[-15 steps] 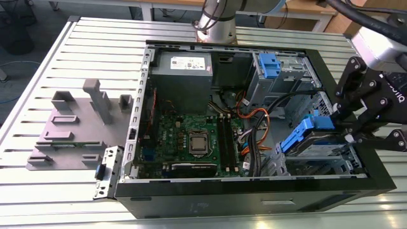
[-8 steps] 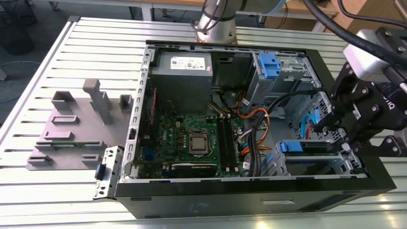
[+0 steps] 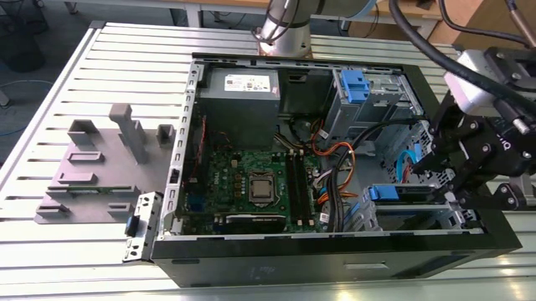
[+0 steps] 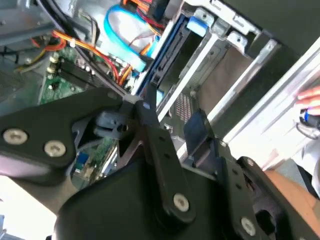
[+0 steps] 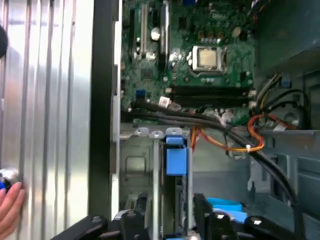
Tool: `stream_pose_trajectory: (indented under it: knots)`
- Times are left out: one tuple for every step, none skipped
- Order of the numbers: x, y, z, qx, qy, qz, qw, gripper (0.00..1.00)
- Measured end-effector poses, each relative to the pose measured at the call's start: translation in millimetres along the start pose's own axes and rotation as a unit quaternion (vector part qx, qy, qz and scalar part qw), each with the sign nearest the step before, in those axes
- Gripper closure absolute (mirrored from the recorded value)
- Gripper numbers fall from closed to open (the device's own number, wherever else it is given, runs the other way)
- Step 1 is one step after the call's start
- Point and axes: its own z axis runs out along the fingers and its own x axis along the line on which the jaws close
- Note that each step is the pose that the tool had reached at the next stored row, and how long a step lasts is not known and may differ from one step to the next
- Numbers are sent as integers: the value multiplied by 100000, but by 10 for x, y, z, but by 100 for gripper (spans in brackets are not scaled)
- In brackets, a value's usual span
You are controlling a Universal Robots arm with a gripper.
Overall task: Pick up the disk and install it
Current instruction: 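Insert the disk into the insertion slot, then insert the first disk wire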
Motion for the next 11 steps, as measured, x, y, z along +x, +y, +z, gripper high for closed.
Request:
stream_pose_trajectory:
  knots:
    - [-6, 2, -40, 9, -13, 0, 100000, 51]
    - [-10, 5, -88, 14, -26, 29, 100000, 51]
    - [-13, 8, -127, 13, -24, 43, 100000, 51]
    - [-13, 8, -132, 17, -24, 47, 100000, 51]
    - [-13, 8, -131, 17, -33, 47, 100000, 51]
    - [-13, 8, -132, 16, -34, 49, 100000, 51]
    - [-13, 8, -132, 18, -30, 49, 100000, 51]
    - [-14, 9, -140, 16, -28, 48, 100000, 51]
    - [-14, 9, -140, 16, -27, 48, 100000, 51]
    - [-14, 9, -147, 15, -26, 47, 100000, 51]
    - [-15, 10, -154, 15, -25, 48, 100000, 51]
